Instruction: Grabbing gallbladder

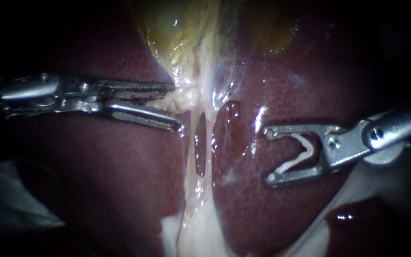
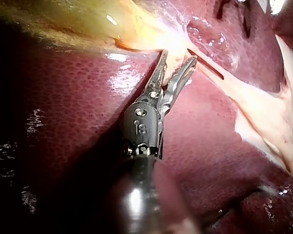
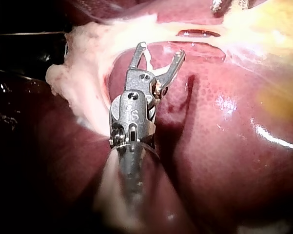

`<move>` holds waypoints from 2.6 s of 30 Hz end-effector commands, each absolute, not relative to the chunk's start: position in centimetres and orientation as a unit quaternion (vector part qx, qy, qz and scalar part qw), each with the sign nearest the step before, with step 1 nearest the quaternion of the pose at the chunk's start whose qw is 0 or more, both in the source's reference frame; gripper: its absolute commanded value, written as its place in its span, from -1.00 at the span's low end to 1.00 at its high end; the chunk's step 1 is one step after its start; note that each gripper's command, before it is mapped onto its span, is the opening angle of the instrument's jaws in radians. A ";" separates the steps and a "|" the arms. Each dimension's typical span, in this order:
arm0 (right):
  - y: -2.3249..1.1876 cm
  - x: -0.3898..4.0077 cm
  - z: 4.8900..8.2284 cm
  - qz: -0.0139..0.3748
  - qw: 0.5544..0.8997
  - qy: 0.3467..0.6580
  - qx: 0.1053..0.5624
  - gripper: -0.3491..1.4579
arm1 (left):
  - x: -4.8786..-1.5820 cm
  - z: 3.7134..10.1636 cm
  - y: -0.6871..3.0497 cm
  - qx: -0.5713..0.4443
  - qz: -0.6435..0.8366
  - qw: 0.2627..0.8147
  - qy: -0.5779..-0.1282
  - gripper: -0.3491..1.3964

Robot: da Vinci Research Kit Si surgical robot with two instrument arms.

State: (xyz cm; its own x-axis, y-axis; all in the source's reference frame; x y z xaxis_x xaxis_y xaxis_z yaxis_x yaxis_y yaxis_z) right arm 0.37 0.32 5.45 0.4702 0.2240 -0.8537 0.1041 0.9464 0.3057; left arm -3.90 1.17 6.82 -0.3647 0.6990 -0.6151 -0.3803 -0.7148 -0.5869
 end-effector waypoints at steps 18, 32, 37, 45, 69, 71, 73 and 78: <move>0.32 0.38 5.45 0.036 0.842 0.513 0.160 -0.07 | -3.84 6.73 1.20 -0.452 0.804 0.341 -0.182 -1.00; 0.32 0.38 5.45 0.036 0.842 0.513 0.160 -0.07 | -3.82 6.50 1.20 -0.442 0.801 0.350 -0.201 -1.00; 0.32 0.37 5.45 0.036 0.842 0.513 0.160 -0.07 | -3.81 6.44 1.22 -0.439 0.799 0.355 -0.205 -1.00; 0.33 0.37 5.45 0.036 0.842 0.513 0.160 -0.07 | -3.74 6.38 1.27 -0.440 0.798 0.354 -0.209 -1.00; 0.33 0.37 5.46 0.036 0.842 0.513 0.160 -0.07 | -3.28 5.94 1.61 -0.443 0.791 0.369 -0.202 -1.00; 0.33 0.36 5.46 0.036 0.842 0.513 0.160 -0.07 | -3.22 5.90 1.66 -0.444 0.789 0.375 -0.201 -1.00; 0.33 0.36 5.46 0.036 0.842 0.513 0.160 -0.07 | -3.18 5.87 1.68 -0.445 0.789 0.374 -0.198 -1.00; 0.33 0.36 5.46 0.036 0.842 0.513 0.160 -0.07 | -3.07 5.80 1.76 -0.448 0.787 0.377 -0.193 -1.00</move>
State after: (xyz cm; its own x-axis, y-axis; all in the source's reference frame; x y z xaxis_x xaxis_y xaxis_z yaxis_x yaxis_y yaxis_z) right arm 0.36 0.33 5.46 0.4704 0.2243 -0.8535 0.1036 0.9464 0.3059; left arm -3.06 1.77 5.79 -0.3148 0.7655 -0.5612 -0.4209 -0.6425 -0.6403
